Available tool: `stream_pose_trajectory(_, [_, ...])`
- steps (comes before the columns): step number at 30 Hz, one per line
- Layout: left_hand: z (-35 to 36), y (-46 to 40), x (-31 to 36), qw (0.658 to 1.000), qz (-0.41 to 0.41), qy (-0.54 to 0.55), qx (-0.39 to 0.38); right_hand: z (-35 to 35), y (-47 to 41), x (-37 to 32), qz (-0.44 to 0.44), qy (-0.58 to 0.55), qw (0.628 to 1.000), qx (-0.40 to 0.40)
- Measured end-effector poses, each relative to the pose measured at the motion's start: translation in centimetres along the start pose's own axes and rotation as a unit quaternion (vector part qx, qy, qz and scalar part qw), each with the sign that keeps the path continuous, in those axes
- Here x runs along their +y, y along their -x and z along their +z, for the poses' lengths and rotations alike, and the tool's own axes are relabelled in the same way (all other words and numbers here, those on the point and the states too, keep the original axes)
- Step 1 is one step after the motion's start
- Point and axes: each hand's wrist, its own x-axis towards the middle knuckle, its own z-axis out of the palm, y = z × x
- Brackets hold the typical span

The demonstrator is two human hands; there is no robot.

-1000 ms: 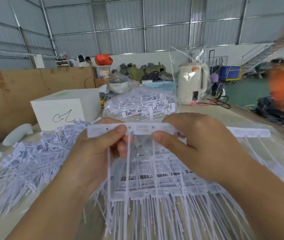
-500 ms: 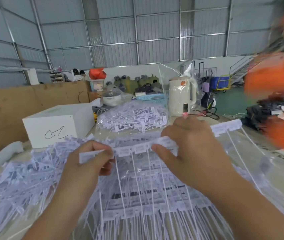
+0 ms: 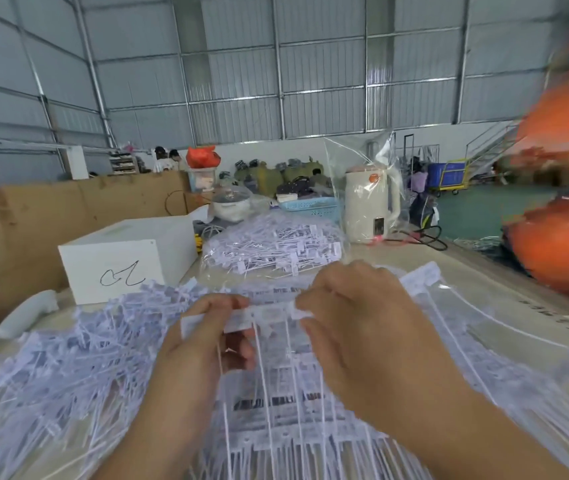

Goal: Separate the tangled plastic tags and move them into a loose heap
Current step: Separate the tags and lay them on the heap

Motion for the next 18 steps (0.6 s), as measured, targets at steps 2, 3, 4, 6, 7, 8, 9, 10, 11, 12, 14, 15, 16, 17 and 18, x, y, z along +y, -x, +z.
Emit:
stream_pose_trajectory(2, [-0.4,-0.2,0.5,0.998,-0.029,0.052,0.016,-0.3,-0.2,1.0,0.055,0.027,0.998,-0.024])
stream_pose_trajectory(3, [-0.5,-0.3,0.7,0.997,-0.033,0.064,0.014,-0.3,-0.3,1.5,0.076,0.048,0.995,-0.045])
stream_pose_trajectory(4, [-0.4,-0.3,0.7,0.997,-0.033,0.067,0.006,-0.2,-0.4,1.8,0.088,0.068,0.991,-0.069])
stream_pose_trajectory(6, [-0.1,0.0,0.9,0.998,-0.026,0.053,-0.035,0.4,-0.5,2.3,0.078,0.057,0.990,-0.106])
stream_pose_trajectory(7, [0.0,0.2,0.8,0.997,-0.021,0.042,-0.063,0.6,-0.4,2.5,0.063,0.018,0.991,-0.117])
stream_pose_trajectory(8, [0.1,0.4,0.8,0.995,-0.018,0.029,-0.091,0.7,-0.5,2.5,0.053,-0.031,0.990,-0.128])
stream_pose_trajectory(9, [0.1,0.5,0.7,0.993,-0.016,0.014,-0.114,0.7,-0.4,2.3,0.042,-0.090,0.985,-0.138])
stream_pose_trajectory(10, [0.1,0.5,0.7,0.991,-0.016,0.002,-0.132,0.7,-0.3,2.0,0.030,-0.152,0.976,-0.151])
stream_pose_trajectory(11, [0.0,0.5,0.7,0.989,-0.018,-0.005,-0.145,0.7,-0.2,1.7,0.021,-0.208,0.964,-0.167])
stream_pose_trajectory(12, [-0.1,0.4,0.7,0.988,-0.020,-0.011,-0.154,0.8,0.0,1.4,0.019,-0.256,0.949,-0.183])
stream_pose_trajectory(14, [-0.4,0.3,0.6,0.987,-0.023,-0.026,-0.157,1.1,0.1,1.3,0.025,-0.316,0.930,-0.184])
stream_pose_trajectory(15, [-0.4,0.2,0.6,0.986,-0.020,-0.041,-0.158,1.1,0.1,1.4,0.028,-0.317,0.932,-0.172])
stream_pose_trajectory(16, [-0.5,0.1,0.6,0.985,-0.012,-0.063,-0.160,1.2,0.0,1.6,0.031,-0.309,0.937,-0.162])
stream_pose_trajectory(17, [-0.7,0.1,0.6,0.983,-0.001,-0.097,-0.157,1.2,-0.1,1.8,0.034,-0.300,0.940,-0.158])
stream_pose_trajectory(18, [-0.9,0.0,0.6,0.978,0.013,-0.139,-0.154,1.3,-0.1,1.9,0.037,-0.293,0.942,-0.161])
